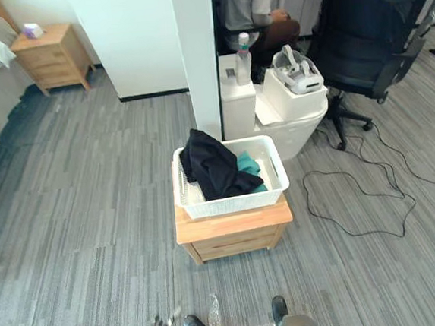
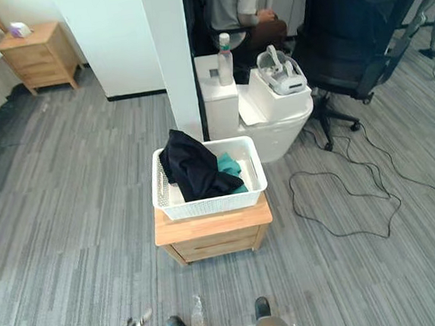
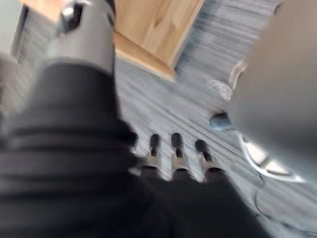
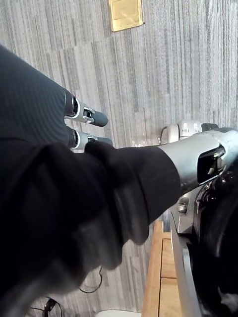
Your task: Tidy the bed and pick cloth on bed and put in laundry
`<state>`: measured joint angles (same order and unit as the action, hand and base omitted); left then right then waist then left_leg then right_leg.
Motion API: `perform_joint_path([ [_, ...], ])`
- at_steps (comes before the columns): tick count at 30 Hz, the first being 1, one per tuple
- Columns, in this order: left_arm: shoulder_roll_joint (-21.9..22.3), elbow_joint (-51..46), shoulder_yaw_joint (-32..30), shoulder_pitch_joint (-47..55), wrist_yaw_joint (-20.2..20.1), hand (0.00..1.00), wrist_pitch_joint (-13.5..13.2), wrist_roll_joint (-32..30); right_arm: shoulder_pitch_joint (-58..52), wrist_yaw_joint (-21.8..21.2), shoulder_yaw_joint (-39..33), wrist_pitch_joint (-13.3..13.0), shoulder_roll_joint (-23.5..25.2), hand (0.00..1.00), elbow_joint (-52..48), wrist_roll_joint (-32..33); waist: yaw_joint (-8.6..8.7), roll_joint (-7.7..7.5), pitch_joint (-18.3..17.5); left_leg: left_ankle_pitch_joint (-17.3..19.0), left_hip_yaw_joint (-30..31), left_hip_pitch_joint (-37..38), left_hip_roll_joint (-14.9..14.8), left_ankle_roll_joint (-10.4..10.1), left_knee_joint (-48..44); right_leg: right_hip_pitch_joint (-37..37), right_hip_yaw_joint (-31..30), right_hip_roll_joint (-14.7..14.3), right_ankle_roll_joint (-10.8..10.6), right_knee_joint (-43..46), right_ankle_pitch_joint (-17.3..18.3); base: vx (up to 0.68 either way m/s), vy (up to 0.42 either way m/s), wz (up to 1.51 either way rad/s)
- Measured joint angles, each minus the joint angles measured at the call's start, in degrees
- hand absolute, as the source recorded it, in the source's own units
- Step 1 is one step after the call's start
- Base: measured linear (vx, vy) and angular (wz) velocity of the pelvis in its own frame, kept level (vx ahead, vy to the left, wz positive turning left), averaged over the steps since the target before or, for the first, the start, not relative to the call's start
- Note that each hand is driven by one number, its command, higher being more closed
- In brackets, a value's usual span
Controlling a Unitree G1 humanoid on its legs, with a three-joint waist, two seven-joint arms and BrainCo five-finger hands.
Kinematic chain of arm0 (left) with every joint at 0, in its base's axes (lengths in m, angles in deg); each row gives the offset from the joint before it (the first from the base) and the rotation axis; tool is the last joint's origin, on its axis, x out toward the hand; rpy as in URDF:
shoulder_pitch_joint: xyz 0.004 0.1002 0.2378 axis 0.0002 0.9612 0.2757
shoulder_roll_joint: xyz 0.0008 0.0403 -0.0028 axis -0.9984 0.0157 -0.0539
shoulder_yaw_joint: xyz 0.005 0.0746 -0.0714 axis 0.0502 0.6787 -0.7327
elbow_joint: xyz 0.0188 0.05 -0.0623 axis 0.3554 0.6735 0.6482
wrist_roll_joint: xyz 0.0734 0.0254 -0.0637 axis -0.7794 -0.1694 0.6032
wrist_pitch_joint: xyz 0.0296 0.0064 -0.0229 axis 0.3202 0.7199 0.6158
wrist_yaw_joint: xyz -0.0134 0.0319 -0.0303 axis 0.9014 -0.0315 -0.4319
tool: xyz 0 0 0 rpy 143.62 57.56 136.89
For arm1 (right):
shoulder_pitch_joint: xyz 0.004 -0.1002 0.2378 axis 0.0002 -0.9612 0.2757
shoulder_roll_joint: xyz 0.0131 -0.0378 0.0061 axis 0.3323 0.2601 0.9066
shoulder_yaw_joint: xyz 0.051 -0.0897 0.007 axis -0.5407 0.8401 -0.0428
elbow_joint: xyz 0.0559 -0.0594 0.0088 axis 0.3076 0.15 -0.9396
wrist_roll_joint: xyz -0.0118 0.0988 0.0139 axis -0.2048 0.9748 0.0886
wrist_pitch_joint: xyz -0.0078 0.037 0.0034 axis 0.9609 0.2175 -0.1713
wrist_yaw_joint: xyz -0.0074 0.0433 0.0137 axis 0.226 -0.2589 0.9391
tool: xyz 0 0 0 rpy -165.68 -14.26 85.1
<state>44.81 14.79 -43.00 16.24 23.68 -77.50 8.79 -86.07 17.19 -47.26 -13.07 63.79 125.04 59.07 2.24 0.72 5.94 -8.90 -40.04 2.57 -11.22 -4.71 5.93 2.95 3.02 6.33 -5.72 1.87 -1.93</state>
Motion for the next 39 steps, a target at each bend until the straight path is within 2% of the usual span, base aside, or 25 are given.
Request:
perform_joint_path([
  [2, 0.0, 1.1, -0.2, -1.4, 0.2, 0.0, 0.7, -8.0, 0.0, 0.2, 0.8, 0.0, -0.6, 0.0, 0.5, 1.6, 0.02, 0.67, -0.5, 0.0, 0.1, -0.1, 0.2, 0.0, 0.0, -0.7, -0.1, 0.1, 0.0, -0.2, 0.0, -0.02, 0.002, 0.0],
  [5, -0.1, 1.2, -0.3, -2.1, 0.1, 0.0, 1.5, -12.4, -0.1, 0.2, 1.4, 0.0, -1.0, 0.0, 0.6, 1.6, 0.08, 0.74, -0.8, 0.4, 0.5, -0.5, 0.4, -0.4, 0.0, -0.7, 0.0, 0.7, 0.0, -0.7, 0.0, -0.04, 0.019, 0.08],
  [6, -0.5, 1.4, -0.3, -2.2, 0.1, 0.0, 1.6, -13.3, -0.2, 0.2, 1.5, 0.0, -0.9, 0.0, 0.7, 1.6, 0.21, -0.05, -0.9, 0.7, 0.5, -0.4, 0.7, -0.8, 0.0, -0.5, 0.0, 1.2, 0.1, -1.4, 0.0, 0.01, 0.043, 0.02],
  [8, 0.0, 3.0, -1.2, -3.1, 0.1, 0.0, 2.0, -15.0, -0.2, 0.3, 2.5, 0.0, -1.8, 0.0, 1.6, 2.0, -0.06, 0.99, -1.7, 0.6, 1.1, 0.0, 1.3, 0.6, 0.0, -1.1, -0.1, 1.3, 0.4, -2.9, -0.2, 0.02, 0.019, -0.1],
  [9, 0.1, 3.2, -1.4, -3.1, 0.1, 0.0, 2.1, -15.2, -0.1, 0.3, 2.5, 0.0, -1.8, 0.0, 1.8, 2.1, 0.29, 1.51, -2.1, 0.8, 0.7, 0.3, 1.4, 0.5, 0.0, -1.5, -0.1, 1.5, 0.4, -3.1, -0.1, -0.02, 0.013, -0.12],
  [12, 0.1, 3.1, -1.5, -3.2, 0.0, 0.0, 2.8, -15.7, -0.1, 0.3, 2.5, 0.0, -1.9, 0.0, 2.1, 4.4, 0.26, 1.29, -2.3, 1.2, 0.5, -0.6, 1.8, 0.7, 0.0, -1.4, -0.1, 1.8, 0.4, -3.1, 0.0, -0.03, 0.045, -0.01],
  [13, -0.1, 3.1, -1.6, -3.2, 0.0, 0.0, 2.8, -15.7, -0.1, 0.3, 2.5, 0.0, -1.7, 0.0, 2.2, 4.7, 0.33, 0.82, -2.4, 2.0, 0.6, -0.9, 2.5, -0.2, -0.1, -0.9, -0.1, 2.3, 0.6, -3.3, 0.0, -0.01, 0.075, 0.06],
  [14, -0.2, 3.2, -2.7, -4.0, 0.0, 0.0, 3.3, -15.6, -0.6, 0.7, 2.9, 0.0, -1.5, 0.0, 2.4, 5.6, -0.33, -0.43, -2.6, 1.9, 1.1, -0.9, 3.3, 0.9, -3.3, 0.2, -0.6, 4.2, 1.1, -3.5, 0.0, 0.02, 0.058, -0.06],
  [15, 0.0, 3.4, -2.7, -4.0, 0.1, 0.0, 3.5, -15.6, -0.6, 0.8, 3.1, 0.0, -2.0, 0.0, 2.3, 5.8, -0.4, 0.24, -2.6, 3.3, 2.3, -0.4, 3.1, 0.6, -3.8, 0.0, -0.8, 3.5, 1.1, -3.7, -0.1, 0.03, 0.049, -0.2],
  [16, 0.1, 4.4, -2.5, -4.0, 0.1, 0.0, 4.0, -15.7, 0.1, 0.9, 3.6, 0.0, -2.7, 0.0, 2.1, 6.2, 0.22, 1.17, -2.5, 3.7, 2.5, 0.5, 3.5, 1.0, -0.7, -1.2, -1.6, 2.8, 0.9, -5.0, 0.2, 0.02, 0.0, -0.19],
  [17, 0.3, 5.1, -2.4, -4.2, 0.1, 0.0, 4.0, -15.7, 0.2, 0.9, 4.1, 0.0, -3.3, 0.0, 2.1, 6.2, 0.4, 2.53, -3.0, 3.6, 2.1, 0.9, 3.0, 0.8, 0.1, -1.8, -1.6, 2.2, 1.5, -5.0, 0.4, -0.01, 0.023, -0.19],
  [18, -0.1, 6.1, -2.4, -4.2, 0.1, 0.0, 3.9, -15.9, 0.6, 1.0, 5.4, 0.0, -4.2, 0.0, 1.8, 6.1, 0.27, 2.83, -2.9, 3.5, 1.9, 0.8, 1.6, 0.7, 0.0, -1.1, -1.4, 0.9, 1.7, 0.4, 0.5, -0.01, 0.027, -0.05],
  [19, -0.4, 5.9, -2.5, -4.2, 0.2, 0.0, 3.9, -15.9, 0.6, 1.0, 6.0, 0.0, -4.2, 0.0, 1.7, 6.0, 0.17, 2.88, -2.8, 3.4, 2.1, 0.5, 1.7, 0.5, 0.0, -1.2, -1.5, 0.7, 1.7, 2.1, 1.0, 0.02, -0.01, 0.12],
  [20, -1.8, 5.3, -2.5, -4.4, 0.3, 0.0, 3.9, -16.0, 1.5, 1.3, 7.6, 0.1, -4.5, 0.0, 1.6, 5.3, 0.05, 1.14, -3.1, 3.3, 2.3, -0.3, 2.6, 0.4, 0.1, -2.0, -1.2, 1.1, 0.4, 2.1, 3.6, -0.02, -0.032, 0.3],
  [21, -1.9, 5.4, -2.4, -4.6, 0.3, 0.0, 4.2, -16.0, 2.8, 0.7, 10.1, 0.9, -6.1, 0.0, 0.7, 3.6, 0.22, -0.1, -3.2, 4.6, 2.9, -1.1, 3.1, -1.4, -0.1, -1.2, -0.1, 2.0, 0.4, 1.1, 4.3, -0.04, -0.001, 0.28],
  [22, -1.9, 5.5, -2.5, -4.9, 0.3, 0.0, 4.2, -15.9, 2.8, 0.6, 11.3, 0.9, -6.5, 0.0, 0.1, 2.8, -0.01, -0.52, -3.4, 3.8, 3.5, -1.2, 3.2, -0.2, -0.5, -1.0, 0.2, 2.5, 0.7, 0.4, 4.1, 0.01, -0.006, 0.1],
  [23, -1.9, 5.5, -2.4, -5.3, 0.4, 0.0, 4.4, -16.1, 3.0, 0.6, 12.6, 1.0, -7.7, 0.0, -0.4, 1.1, -0.44, -0.14, -3.5, 3.7, 5.4, -1.2, 3.1, -0.3, -2.7, -1.0, 0.2, 2.3, 1.0, -0.5, 3.9, 0.07, -0.01, 0.0],
  [24, -1.7, 5.7, -2.4, -5.0, 0.4, 0.0, 4.5, -16.1, 3.6, 0.1, 13.6, 1.0, -9.1, 0.0, -0.6, 0.8, -0.17, 0.9, -3.5, 3.8, 6.8, -0.7, 2.8, -0.4, -2.8, -1.3, 0.2, 1.5, 1.1, -0.9, 3.8, 0.11, -0.028, -0.03],
  [25, -2.3, 7.5, -2.4, -5.3, 0.4, 0.0, 4.7, -16.1, 4.7, -1.3, 15.4, 1.0, -10.2, 0.0, -1.0, -0.2, 0.24, 1.43, -3.4, 3.5, 7.5, 0.2, 3.2, 0.5, 0.0, -1.8, 0.1, 0.9, 1.3, -1.4, 3.7, 0.04, -0.001, 0.04],
  [28, -3.7, 8.0, -2.3, -5.8, 0.4, 0.0, 5.1, -16.1, 6.6, -2.0, 19.7, 1.0, -11.2, 0.0, -1.8, -4.0, 0.06, 0.74, -3.1, 3.7, 7.7, 0.0, 3.4, 0.9, 0.0, -1.6, 0.1, 0.8, 1.3, -1.7, 3.7, 0.02, 0.009, 0.05],
  [31, -5.2, 9.8, -2.1, -5.5, 0.4, 0.0, 5.1, -16.0, 9.5, -2.1, 23.7, 0.9, -12.2, 0.0, -1.8, -7.4, 0.06, 0.79, -3.1, 4.0, 8.7, -0.2, 3.7, 1.1, 0.0, -1.8, 0.1, 0.8, 1.0, -1.9, 3.5, 0.08, -0.001, 0.08],
  [32, -5.1, 11.1, -1.9, -5.0, 0.2, 0.0, 3.6, -15.5, 29.8, -0.6, 23.3, -5.4, 4.5, 0.0, -3.0, -7.5, -3.12, -0.31, 0.5, 4.1, 10.4, 1.6, 4.1, 0.2, 0.0, -3.7, 0.4, 0.8, -0.5, -1.7, 2.3, 0.05, -0.009, 0.09],
  [37, -5.1, 11.1, -1.5, -5.0, 0.2, 0.0, 3.6, -15.4, 29.5, -0.6, 22.8, -5.4, 4.3, 0.0, -2.9, -7.4, -3.12, -0.3, 0.5, 4.1, 10.6, 1.6, 4.1, 0.2, 0.0, -3.9, 0.6, 0.8, -0.5, -1.8, 2.3, 0.0, 0.0, 0.01],
  [39, -5.1, 11.1, -1.0, -5.0, 0.1, 0.0, 3.6, -14.3, 28.2, -0.5, 20.0, -5.4, 4.1, 0.0, -2.2, -7.2, -3.12, -0.17, 0.6, 4.1, 11.7, 1.8, 4.3, 0.2, 0.0, -5.0, 1.9, 1.0, -0.5, -2.1, 2.3, 0.01, -0.001, 0.26],
])
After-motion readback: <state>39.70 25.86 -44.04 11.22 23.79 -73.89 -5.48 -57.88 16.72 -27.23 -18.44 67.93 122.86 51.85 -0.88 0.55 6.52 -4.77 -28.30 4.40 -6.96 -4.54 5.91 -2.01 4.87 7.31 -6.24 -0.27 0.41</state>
